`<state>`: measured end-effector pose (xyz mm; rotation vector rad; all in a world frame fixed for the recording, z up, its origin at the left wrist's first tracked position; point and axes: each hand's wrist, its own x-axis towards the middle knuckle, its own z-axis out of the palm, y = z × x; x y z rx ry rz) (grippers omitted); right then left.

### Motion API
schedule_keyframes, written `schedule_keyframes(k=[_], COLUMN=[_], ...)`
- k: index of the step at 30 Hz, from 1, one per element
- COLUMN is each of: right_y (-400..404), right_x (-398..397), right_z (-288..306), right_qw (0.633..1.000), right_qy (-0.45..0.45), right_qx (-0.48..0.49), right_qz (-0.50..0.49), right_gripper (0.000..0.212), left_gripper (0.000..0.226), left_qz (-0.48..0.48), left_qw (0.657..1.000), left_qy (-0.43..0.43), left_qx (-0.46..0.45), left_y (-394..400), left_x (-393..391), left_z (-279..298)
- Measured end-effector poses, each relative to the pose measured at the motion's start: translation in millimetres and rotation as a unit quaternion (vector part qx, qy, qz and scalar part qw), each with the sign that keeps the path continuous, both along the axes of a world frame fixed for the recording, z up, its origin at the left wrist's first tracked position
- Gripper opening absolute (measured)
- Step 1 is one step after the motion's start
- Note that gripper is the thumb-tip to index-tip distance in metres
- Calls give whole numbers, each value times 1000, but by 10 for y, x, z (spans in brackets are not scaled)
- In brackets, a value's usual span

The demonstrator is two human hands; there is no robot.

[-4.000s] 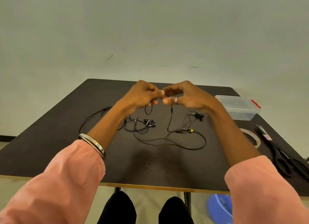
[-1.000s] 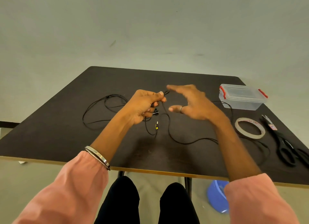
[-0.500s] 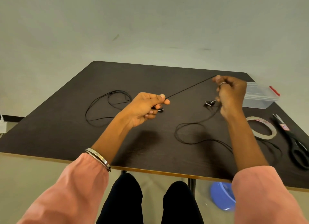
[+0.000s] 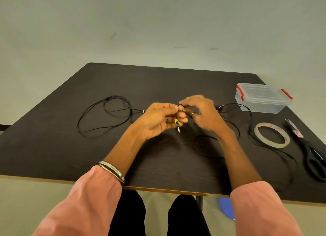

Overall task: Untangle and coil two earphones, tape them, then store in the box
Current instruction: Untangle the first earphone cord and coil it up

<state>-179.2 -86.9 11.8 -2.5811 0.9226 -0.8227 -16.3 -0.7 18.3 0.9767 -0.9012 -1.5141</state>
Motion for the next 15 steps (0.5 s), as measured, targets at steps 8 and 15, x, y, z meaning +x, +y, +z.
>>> schedule_keyframes(k=[8, 15], right_y=[73, 143], right_x=[89, 86], right_z=[-142, -150], right_qw=[998, 999], right_qy=[-61, -42], right_qx=[36, -23], right_qz=[-2, -6], right_gripper=[23, 6], left_gripper=[21, 28], left_qz=[60, 76], left_qw=[995, 984], left_qy=[81, 156], left_qx=[-18, -51], left_y=[-85, -79], left_x=[11, 0], left_z=[-103, -107])
